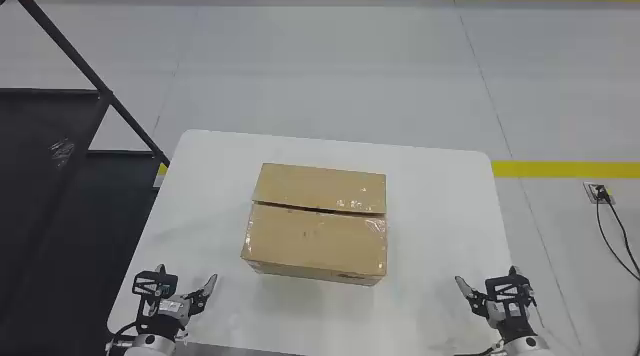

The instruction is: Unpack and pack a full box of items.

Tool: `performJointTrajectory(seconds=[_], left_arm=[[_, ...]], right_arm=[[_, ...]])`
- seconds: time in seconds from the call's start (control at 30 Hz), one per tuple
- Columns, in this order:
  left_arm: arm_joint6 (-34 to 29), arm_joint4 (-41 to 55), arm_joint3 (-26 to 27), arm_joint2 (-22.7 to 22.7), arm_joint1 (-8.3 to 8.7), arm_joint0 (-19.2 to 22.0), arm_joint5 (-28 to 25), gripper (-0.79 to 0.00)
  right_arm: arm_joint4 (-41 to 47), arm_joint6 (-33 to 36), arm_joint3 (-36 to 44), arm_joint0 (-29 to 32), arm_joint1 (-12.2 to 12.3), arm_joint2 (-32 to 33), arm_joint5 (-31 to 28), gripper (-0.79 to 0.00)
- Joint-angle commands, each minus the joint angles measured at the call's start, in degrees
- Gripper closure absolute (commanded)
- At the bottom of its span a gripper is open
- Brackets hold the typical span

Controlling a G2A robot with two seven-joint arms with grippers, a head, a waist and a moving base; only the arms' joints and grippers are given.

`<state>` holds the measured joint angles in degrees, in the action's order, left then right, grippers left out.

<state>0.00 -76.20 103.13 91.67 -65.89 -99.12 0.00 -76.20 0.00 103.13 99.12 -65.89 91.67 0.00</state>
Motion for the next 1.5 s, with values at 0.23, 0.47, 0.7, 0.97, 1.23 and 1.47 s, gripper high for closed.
performJointTrajectory(seconds=[0.23, 0.47, 0.7, 0.97, 1.23, 1.47], left_arm=[[0.00, 0.00, 0.00, 0.00, 0.00, 0.00, 0.00, -0.784], [2.31, 1.58, -0.73, 0.82, 0.00, 0.45, -2.35, -0.785], [3.80, 3.51, 0.04, 1.81, -0.11, 3.38, -3.92, -0.785], [5.36, 5.02, 1.76, 2.42, -0.31, 5.08, -4.58, -0.785], [5.08, 6.29, 2.40, 2.33, -0.29, 4.80, -6.70, -0.785], [5.08, 6.29, 2.40, 2.33, -0.29, 4.80, -6.70, -0.785]], right_arm=[[0.00, 0.00, 0.00, 0.00, 0.00, 0.00, 0.00, -0.784], [0.61, 0.41, 1.29, -0.52, -0.13, -0.73, -0.77, -0.785], [6.11, 4.66, 6.98, -2.69, -0.45, -2.29, -4.33, -0.785], [10.19, 8.72, 11.17, -7.01, -1.17, -5.65, -1.42, -0.785], [7.67, 9.80, 11.93, -8.26, -1.25, -7.33, -1.56, -0.785], [8.60, 9.74, 12.01, -8.26, -1.29, -7.56, -1.95, -0.785]])
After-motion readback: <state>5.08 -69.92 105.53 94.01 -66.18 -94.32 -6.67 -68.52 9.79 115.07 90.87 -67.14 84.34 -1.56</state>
